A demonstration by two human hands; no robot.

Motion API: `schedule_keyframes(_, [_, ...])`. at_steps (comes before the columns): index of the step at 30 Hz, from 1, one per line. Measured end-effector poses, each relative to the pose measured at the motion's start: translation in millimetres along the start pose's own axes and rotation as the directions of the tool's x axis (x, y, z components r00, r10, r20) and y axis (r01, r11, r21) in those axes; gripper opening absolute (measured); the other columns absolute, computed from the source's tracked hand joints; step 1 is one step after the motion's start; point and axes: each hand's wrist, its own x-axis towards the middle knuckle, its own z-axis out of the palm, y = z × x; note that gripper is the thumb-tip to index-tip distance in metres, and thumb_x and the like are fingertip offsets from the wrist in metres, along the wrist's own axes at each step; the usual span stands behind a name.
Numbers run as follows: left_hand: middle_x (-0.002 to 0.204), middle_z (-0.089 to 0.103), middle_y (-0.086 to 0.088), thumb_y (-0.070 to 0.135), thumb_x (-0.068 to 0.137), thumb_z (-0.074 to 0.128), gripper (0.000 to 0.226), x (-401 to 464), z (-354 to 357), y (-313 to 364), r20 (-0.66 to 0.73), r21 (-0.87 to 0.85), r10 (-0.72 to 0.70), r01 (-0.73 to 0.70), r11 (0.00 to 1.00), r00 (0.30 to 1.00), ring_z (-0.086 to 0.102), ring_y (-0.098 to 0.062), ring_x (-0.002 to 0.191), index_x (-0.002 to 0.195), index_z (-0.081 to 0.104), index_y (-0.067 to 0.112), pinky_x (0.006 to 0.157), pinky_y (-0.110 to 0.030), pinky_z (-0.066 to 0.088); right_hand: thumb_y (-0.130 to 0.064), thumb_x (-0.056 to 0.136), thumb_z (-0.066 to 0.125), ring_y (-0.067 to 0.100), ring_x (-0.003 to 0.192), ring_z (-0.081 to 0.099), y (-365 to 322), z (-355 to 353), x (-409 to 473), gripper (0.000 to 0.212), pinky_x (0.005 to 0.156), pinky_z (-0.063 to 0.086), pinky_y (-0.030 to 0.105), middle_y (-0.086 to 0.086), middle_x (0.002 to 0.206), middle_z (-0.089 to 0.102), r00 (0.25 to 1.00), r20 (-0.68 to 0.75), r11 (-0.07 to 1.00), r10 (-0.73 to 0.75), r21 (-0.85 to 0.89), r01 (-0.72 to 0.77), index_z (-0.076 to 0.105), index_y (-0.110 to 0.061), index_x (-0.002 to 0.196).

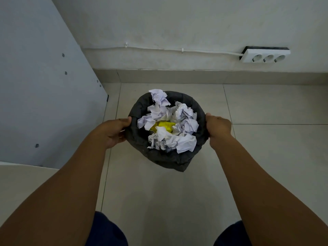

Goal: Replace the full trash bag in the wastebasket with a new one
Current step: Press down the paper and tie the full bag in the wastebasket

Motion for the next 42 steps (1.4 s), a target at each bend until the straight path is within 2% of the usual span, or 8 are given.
schedule_keyframes(7, [0.097,0.068,-0.009,0.017,0.092,0.071,0.009,5.2,4.4,10.2,-0.143,0.135,0.13,-0.111,0.985,0.981,0.061,-0.018,0.083,0.086,0.066,0.012,0.073,-0.029,0.049,-0.035,0.105,0.047,0.019,0.072,0.057,9.7,12.4,-13.5,0.025,0.065,0.041,0.031,0.002,0.082,0.061,0.847,-0.193,0.86,-0.495,-0.245,0.447,0.054,-0.013,0.095])
schedule_keyframes(15, [0.108,0.071,-0.014,0.018,0.076,0.075,0.025,0.9,13.0,19.5,-0.164,0.22,0.139,-0.101,0.97,0.977,0.066,-0.027,0.097,0.099,0.073,0.008,0.078,-0.035,0.054,-0.048,0.097,0.054,0.017,0.08,0.059,-13.7,9.5,-11.7,0.035,0.072,0.042,0.03,-0.002,0.085,0.063,0.943,-0.103,0.943,-0.316,-0.145,0.3,0.065,-0.015,0.093])
schedule_keyframes(22, [0.124,0.064,-0.008,0.076,0.083,0.047,0.078,7.4,31.8,60.6,-0.148,0.271,0.066,-0.024,0.962,0.987,0.061,-0.028,0.109,0.13,0.06,0.014,0.099,-0.042,0.05,-0.021,0.087,0.07,0.018,0.076,0.068,-11.1,5.1,-7.1,0.002,0.071,0.055,0.028,0.0,0.084,0.072,0.939,-0.086,0.94,-0.334,-0.105,0.324,0.072,-0.02,0.087])
schedule_keyframes(26, [0.116,0.063,-0.012,0.059,0.094,0.051,0.058,18.2,47.2,79.3,-0.17,0.428,0.151,-0.065,0.901,0.974,0.06,-0.024,0.089,0.117,0.06,0.007,0.075,-0.033,0.049,-0.015,0.089,0.065,0.011,0.067,0.063,-8.1,6.3,-15.0,0.009,0.069,0.054,0.03,-0.005,0.076,0.065,0.885,-0.086,0.88,-0.458,-0.183,0.438,0.069,-0.023,0.089])
schedule_keyframes(29, [0.106,0.061,-0.014,0.035,0.095,0.063,0.033,26.2,50.7,85.6,-0.153,0.53,0.247,-0.132,0.838,0.957,0.056,-0.025,0.087,0.103,0.061,0.002,0.071,-0.033,0.046,-0.025,0.091,0.065,0.023,0.105,0.057,-8.1,10.1,-22.1,0.021,0.088,0.05,0.038,0.004,0.11,0.061,0.773,-0.088,0.723,-0.628,-0.433,0.538,0.065,-0.025,0.111])
schedule_keyframes(36, [0.108,0.061,-0.008,0.011,0.089,0.068,0.029,28.7,56.6,82.1,-0.08,0.507,0.415,-0.321,0.8,0.906,0.059,-0.019,0.091,0.118,0.063,0.013,0.077,-0.026,0.053,-0.052,0.099,0.047,0.032,0.139,0.038,-6.1,46.1,-49.7,0.056,0.109,0.038,0.052,0.003,0.15,0.046,0.589,0.611,0.32,-0.529,-0.498,0.806,0.042,-0.027,0.148])
schedule_keyframes(39, [0.085,0.054,-0.006,0.018,0.086,0.062,0.008,28.1,63.9,84.7,-0.119,0.533,0.372,-0.257,0.806,0.921,0.053,-0.015,0.068,0.09,0.057,0.012,0.053,-0.018,0.042,-0.051,0.102,0.037,0.032,0.142,0.033,3.3,52.6,-47.8,0.057,0.112,0.032,0.054,0.004,0.155,0.041,0.616,0.687,0.234,-0.386,-0.573,0.785,0.033,-0.025,0.153])
schedule_keyframes(42, [0.107,0.061,-0.014,0.044,0.089,0.063,0.045,31.9,67.8,84.7,-0.101,0.59,0.317,-0.2,0.782,0.943,0.064,-0.029,0.095,0.11,0.059,0.005,0.081,-0.031,0.054,-0.048,0.103,0.036,0.032,0.137,0.038,3.1,55.7,-45.2,0.051,0.11,0.034,0.052,0.002,0.148,0.049,0.62,0.679,0.234,-0.395,-0.578,0.782,0.038,-0.025,0.149])
